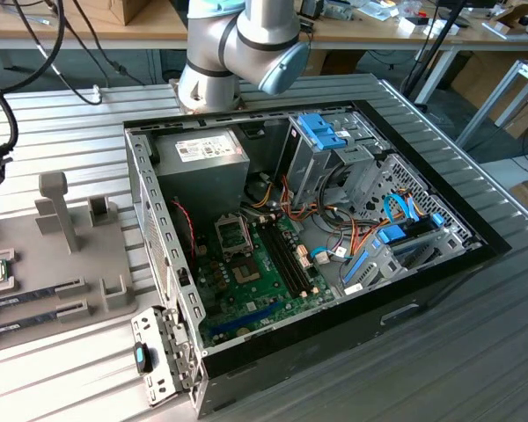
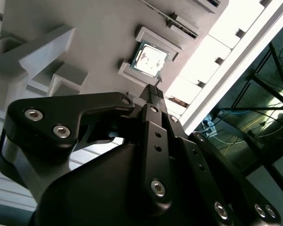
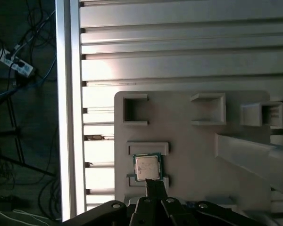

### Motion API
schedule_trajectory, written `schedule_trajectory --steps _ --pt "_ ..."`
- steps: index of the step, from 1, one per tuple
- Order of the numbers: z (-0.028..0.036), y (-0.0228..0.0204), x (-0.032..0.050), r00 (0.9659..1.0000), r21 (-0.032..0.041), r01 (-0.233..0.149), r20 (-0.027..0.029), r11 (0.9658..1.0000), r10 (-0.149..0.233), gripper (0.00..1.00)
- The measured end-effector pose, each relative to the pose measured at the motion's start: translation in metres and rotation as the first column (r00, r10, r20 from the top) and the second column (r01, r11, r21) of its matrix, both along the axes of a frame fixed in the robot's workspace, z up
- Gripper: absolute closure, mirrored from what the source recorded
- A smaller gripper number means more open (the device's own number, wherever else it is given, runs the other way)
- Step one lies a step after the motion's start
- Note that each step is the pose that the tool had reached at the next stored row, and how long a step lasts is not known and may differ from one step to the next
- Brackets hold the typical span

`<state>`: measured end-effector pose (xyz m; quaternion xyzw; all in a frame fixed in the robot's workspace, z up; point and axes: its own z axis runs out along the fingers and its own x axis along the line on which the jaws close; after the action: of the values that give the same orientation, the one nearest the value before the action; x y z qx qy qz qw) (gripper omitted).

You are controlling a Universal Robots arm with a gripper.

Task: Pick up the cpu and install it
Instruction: 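Reach for the cpu, then pick up the cpu and move it towards the insertion slot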

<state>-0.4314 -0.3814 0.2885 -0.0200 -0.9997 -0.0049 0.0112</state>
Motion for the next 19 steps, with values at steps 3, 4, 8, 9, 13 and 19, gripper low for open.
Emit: schedule_trajectory --steps 3,4,8,9,13,19 --pt "-0.0031 -0.0062 0.0000 1.0000 0.0000 -0.002 0.0001 1.0000 0.002 0.89" --pt "-0.0045 -0.0093 0.0000 1.0000 0.0001 -0.002 0.0001 1.0000 0.002 0.89" --pt "-0.0059 -0.0124 0.0000 1.0000 0.0001 -0.003 0.0000 1.0000 0.003 0.89" --pt "-0.0059 -0.0124 0.0000 1.0000 0.0000 -0.003 0.0000 1.0000 0.003 0.89" --pt "-0.0060 -0.0125 0.0000 1.0000 0.0000 -0.003 0.0000 1.0000 0.003 0.89" --pt "-0.0064 -0.0118 -0.0001 1.0000 0.0002 -0.003 0.0003 1.0000 0.003 0.89"
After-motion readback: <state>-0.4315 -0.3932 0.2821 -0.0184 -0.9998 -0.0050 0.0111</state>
